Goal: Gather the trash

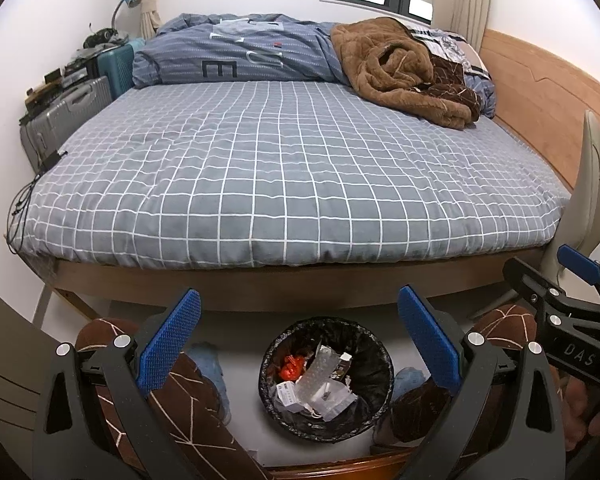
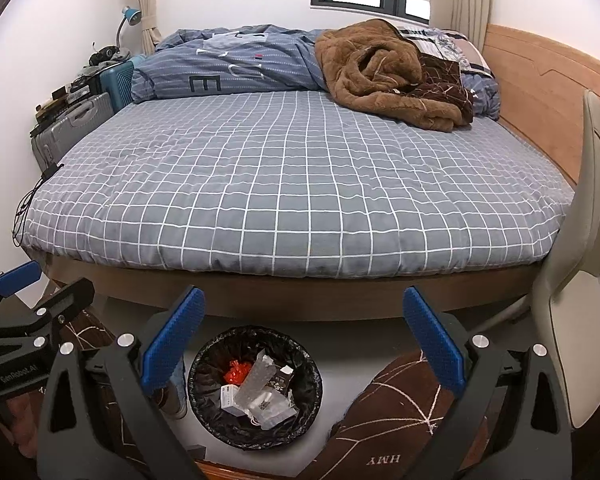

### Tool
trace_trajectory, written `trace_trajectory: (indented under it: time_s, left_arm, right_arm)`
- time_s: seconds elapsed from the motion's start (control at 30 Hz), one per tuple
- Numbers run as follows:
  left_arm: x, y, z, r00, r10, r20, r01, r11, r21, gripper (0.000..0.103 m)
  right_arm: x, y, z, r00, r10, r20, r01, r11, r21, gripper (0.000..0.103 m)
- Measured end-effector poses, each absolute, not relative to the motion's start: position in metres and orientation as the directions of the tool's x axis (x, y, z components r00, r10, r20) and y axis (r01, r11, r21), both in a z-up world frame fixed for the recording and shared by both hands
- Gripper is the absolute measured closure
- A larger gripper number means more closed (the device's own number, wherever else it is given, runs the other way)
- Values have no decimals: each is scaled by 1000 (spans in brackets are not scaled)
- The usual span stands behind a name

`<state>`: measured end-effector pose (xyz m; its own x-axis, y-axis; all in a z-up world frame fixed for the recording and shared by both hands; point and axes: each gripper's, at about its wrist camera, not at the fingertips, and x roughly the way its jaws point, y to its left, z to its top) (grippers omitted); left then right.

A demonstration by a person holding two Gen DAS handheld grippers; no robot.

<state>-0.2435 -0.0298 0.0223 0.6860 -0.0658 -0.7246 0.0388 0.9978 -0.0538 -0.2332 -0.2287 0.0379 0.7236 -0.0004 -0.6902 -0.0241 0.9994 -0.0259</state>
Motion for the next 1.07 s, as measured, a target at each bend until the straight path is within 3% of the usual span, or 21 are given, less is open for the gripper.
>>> trace_trajectory:
  time_s: [1.07]
  left_arm:
    - [-239,-34,19,680,-61,-731,37,998,-49,6]
  right_arm:
    - [-235,-223,38,725,3,-688,-18,1000,-15,8]
